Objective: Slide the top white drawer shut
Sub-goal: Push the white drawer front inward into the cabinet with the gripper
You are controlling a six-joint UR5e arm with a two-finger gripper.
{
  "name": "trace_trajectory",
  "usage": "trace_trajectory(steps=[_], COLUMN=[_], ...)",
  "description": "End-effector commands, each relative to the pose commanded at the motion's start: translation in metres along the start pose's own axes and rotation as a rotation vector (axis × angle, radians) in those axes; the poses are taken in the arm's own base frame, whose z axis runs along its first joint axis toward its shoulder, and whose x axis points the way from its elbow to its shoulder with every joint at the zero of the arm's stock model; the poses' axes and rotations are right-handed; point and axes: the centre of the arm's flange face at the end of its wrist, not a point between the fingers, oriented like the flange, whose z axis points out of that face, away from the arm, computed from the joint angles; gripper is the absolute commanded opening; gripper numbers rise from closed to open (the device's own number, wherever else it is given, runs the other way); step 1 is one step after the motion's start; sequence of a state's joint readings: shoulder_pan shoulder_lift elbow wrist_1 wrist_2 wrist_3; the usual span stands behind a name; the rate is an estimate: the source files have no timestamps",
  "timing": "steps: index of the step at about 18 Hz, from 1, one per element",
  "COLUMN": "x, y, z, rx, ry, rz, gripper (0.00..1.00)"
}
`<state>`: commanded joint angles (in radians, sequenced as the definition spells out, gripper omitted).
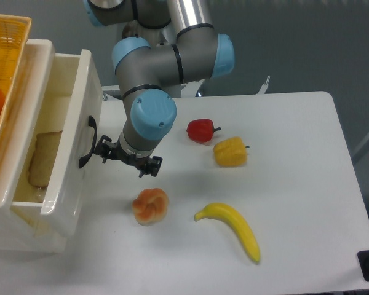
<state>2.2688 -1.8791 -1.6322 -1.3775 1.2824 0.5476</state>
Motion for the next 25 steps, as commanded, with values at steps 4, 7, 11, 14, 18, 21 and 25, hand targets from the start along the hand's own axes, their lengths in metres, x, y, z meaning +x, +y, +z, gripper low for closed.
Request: trace_trajectory(steps=[4, 7, 11, 14, 18, 21, 25], x=[0.008, 0.014, 0.019, 0.024, 0.030, 0.033, 0.038], y=[-0.002, -0.003, -0.005, -0.006, -0.007, -0.008, -0.009], z=[0.002, 0.004, 0.006, 0.007, 0.009, 0.009, 0.010], rx=[0.000, -0.005, -0.007, -0.009, -0.013, -0.011, -0.013], ry=[0.004, 0.005, 0.004, 0.004, 0.004, 0.005, 0.007], rz=[0.001, 0.000, 0.002, 0.000, 0.004, -0.002, 0.001], gripper=[1.00, 1.00, 1.00, 1.00, 1.00, 1.00, 1.00])
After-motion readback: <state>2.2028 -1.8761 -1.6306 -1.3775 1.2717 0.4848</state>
